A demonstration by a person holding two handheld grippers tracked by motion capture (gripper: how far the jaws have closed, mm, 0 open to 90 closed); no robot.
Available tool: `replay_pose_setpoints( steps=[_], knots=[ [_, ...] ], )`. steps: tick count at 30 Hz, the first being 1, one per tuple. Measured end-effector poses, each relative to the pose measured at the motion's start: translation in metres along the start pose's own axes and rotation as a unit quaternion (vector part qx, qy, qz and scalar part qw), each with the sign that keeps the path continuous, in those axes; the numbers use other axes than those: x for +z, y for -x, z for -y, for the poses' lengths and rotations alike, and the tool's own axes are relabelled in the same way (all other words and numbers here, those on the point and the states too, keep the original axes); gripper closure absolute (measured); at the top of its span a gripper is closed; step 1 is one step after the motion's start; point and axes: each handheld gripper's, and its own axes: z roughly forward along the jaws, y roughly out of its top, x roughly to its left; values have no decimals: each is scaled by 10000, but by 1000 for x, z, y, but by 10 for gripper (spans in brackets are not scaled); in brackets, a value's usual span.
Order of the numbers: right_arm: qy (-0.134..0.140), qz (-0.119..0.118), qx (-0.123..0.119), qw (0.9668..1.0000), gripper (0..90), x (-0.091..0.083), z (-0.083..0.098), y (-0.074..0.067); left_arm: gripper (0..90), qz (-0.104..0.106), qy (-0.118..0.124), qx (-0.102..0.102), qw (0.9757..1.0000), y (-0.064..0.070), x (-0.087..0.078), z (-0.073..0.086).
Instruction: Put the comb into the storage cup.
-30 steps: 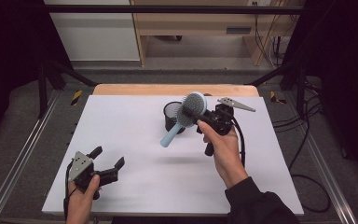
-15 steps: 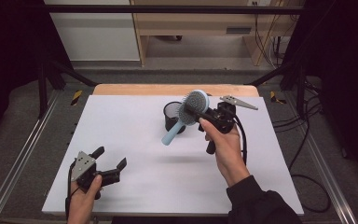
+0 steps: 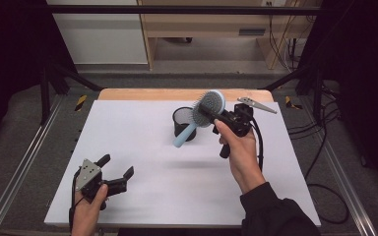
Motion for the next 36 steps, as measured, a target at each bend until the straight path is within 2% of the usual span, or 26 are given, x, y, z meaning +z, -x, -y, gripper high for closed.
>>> replay_pose_setpoints(
  steps=[8,18,26,30,31,36],
  knots=[
    [166,61,87,9998,514,3,-9,3,38,18,-22,111,9999,3,1,0],
    [283,159,-11,9995,514,10,-26,7,36,-11,-29,256,9997,3,1,-1],
    [431,153,-120,9989,514,21,-44,8,36,-129,-46,202,9997,1,1,3],
    [444,46,-271,9986,514,26,-53,4,36,-170,20,203,9996,0,2,2],
    [433,21,-388,9983,514,27,-55,4,36,-193,18,188,9996,0,3,2],
    [414,86,-301,9987,514,33,-57,11,36,-234,-31,199,9995,-1,5,4]
  ],
)
